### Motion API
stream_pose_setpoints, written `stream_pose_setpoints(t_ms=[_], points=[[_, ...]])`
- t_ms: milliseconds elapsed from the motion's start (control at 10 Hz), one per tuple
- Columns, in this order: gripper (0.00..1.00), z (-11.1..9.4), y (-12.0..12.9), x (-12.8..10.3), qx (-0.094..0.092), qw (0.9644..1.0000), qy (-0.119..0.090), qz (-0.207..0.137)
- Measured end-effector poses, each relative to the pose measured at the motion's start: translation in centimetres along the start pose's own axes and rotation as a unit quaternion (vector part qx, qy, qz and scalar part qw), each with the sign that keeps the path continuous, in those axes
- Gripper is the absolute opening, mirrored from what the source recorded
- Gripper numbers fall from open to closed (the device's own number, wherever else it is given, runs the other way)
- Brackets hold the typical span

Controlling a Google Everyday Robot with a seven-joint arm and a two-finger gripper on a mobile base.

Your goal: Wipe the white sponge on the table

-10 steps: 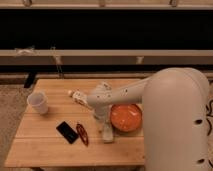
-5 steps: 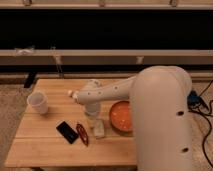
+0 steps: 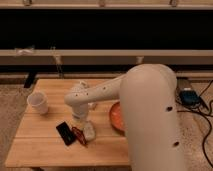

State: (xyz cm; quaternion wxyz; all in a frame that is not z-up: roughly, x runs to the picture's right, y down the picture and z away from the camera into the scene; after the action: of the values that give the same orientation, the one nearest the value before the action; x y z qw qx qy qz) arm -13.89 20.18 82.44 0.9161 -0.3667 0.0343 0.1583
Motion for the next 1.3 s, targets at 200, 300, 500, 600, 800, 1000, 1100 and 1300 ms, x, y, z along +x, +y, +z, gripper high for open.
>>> stream_pose_setpoints(t_ms=[200, 300, 500, 600, 800, 1000, 1100, 1300], points=[[0.00, 0.1, 2.1, 0.3, -0.018, 0.9996, 0.015, -0.017], [0.00, 0.1, 2.5, 0.9, -0.025, 0.9994, 0.021, -0.015], [0.00, 0.5, 3.0, 4.0, -0.041, 0.9984, 0.039, 0.004], [0.00, 0.7, 3.1, 5.4, -0.046, 0.9977, 0.046, 0.015], [0.00, 0.9, 2.5, 8.5, -0.046, 0.9957, 0.059, 0.055], [0.00, 0.7, 1.0, 10.0, -0.038, 0.9939, 0.060, 0.084], [0.00, 0.6, 0.5, 10.4, -0.033, 0.9931, 0.059, 0.096], [0.00, 0.4, -1.0, 11.4, -0.023, 0.9906, 0.055, 0.123]])
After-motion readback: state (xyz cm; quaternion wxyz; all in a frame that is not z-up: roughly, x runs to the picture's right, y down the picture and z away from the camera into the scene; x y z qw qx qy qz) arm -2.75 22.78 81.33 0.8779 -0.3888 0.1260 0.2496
